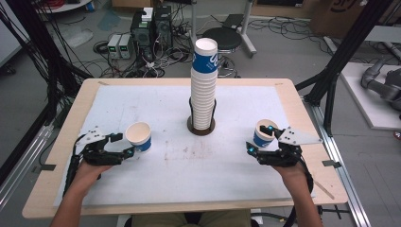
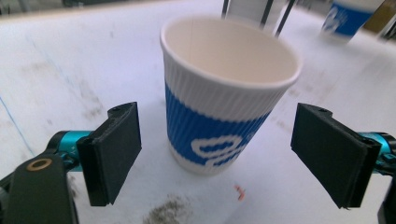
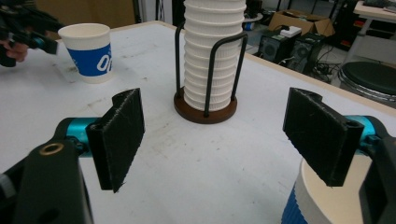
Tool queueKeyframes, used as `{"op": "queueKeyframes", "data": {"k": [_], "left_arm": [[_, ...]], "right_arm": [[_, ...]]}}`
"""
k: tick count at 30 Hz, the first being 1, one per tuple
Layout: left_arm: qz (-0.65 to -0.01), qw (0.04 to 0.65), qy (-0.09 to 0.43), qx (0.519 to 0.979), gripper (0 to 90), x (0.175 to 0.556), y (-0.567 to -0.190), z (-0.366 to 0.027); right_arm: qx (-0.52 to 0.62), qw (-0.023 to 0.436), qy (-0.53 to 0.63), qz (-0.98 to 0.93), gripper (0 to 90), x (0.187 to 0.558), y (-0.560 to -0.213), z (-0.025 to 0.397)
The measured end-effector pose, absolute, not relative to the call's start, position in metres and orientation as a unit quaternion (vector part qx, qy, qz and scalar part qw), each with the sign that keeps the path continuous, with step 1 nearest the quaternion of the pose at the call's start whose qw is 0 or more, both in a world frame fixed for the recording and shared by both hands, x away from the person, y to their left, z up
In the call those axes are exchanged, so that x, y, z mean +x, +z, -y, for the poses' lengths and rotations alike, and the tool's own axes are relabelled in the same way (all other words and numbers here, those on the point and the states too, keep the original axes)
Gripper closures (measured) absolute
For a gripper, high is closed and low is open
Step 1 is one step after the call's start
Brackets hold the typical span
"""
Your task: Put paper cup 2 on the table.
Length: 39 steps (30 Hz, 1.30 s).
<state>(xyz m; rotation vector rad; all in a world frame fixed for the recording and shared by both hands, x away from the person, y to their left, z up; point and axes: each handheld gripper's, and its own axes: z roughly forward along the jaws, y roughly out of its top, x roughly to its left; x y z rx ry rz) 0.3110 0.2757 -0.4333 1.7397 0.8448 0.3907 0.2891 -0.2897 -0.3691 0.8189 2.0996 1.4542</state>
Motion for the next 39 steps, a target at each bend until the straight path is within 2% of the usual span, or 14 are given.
{"op": "queueKeyframes", "data": {"k": [6,9,18,39], "left_arm": [[-0.336,0.637,0.18,0.67,16.2,0.304,-0.419,-0.288],[-0.337,0.658,0.19,0.646,16.1,0.301,-0.414,-0.289],[-0.325,0.672,0.219,0.629,16.1,0.297,-0.403,-0.286],[-0.306,0.662,0.243,0.64,16.4,0.29,-0.397,-0.284]], "right_arm": [[0.306,0.234,0.522,-0.761,21.2,0.292,-0.372,0.295],[0.309,0.237,0.518,-0.761,21.2,0.292,-0.372,0.297],[0.332,0.255,0.507,-0.753,21.2,0.293,-0.373,0.306],[0.349,0.277,0.507,-0.738,21.2,0.281,-0.368,0.316]]}}
